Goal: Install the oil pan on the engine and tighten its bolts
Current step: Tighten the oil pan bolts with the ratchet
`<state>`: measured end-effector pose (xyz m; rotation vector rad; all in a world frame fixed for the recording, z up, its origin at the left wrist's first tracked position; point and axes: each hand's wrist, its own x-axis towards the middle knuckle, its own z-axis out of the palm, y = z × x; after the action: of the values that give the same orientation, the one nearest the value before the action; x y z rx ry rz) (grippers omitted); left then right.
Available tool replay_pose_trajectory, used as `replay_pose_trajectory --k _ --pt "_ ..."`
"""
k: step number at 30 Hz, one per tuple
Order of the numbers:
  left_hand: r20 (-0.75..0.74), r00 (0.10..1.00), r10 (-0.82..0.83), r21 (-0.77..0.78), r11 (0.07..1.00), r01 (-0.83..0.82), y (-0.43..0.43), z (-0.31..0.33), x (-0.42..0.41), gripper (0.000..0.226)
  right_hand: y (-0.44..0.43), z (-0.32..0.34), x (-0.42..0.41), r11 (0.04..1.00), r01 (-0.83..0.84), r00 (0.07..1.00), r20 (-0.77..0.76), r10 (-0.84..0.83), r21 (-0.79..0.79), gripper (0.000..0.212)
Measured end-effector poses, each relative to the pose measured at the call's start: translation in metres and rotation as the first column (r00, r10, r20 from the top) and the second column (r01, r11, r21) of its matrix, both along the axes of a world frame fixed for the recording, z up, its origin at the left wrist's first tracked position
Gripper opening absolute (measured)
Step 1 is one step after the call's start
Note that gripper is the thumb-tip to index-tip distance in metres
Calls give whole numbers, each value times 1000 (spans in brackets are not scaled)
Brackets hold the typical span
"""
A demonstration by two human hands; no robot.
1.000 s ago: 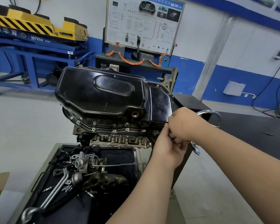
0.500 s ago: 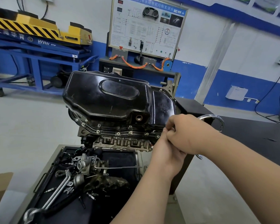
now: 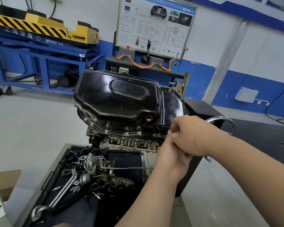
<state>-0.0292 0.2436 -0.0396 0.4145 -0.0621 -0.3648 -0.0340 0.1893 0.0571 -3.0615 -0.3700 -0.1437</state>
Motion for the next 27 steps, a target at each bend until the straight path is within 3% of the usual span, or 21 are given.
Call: replay_pose_trajectory --k 7,10,12,15,18,22,24,27 --pt "-42 999 18 -45 999 -20 -1 7 6 40 5 5 -5 998 4 1000 19 -6 70 9" --pt "-90 996 -13 -79 997 5 -1 14 7 50 0 6 -14 982 47 999 -1 -47 183 16" --pt "-126 992 -20 -65 998 12 -2 18 6 51 -6 7 -20 978 109 994 -6 -110 178 22" --pt "-178 984 -2 -21 1000 -2 -3 18 4 47 -10 7 -27 979 193 981 -31 -191 73 46" --pt "-216 976 25 -9 1000 -28 -2 17 3 50 -8 4 -29 972 194 978 102 -181 -132 48" --pt "-258 965 43 -29 998 -52 -3 13 8 31 -2 12 -23 879 65 969 240 57 -472 25" --pt "-276 959 59 23 998 -55 1 19 8 38 -1 20 -19 827 -26 949 247 198 -562 11" --pt "-277 958 74 66 996 -58 4 26 12 40 4 26 -12 782 -84 916 262 305 -617 17"
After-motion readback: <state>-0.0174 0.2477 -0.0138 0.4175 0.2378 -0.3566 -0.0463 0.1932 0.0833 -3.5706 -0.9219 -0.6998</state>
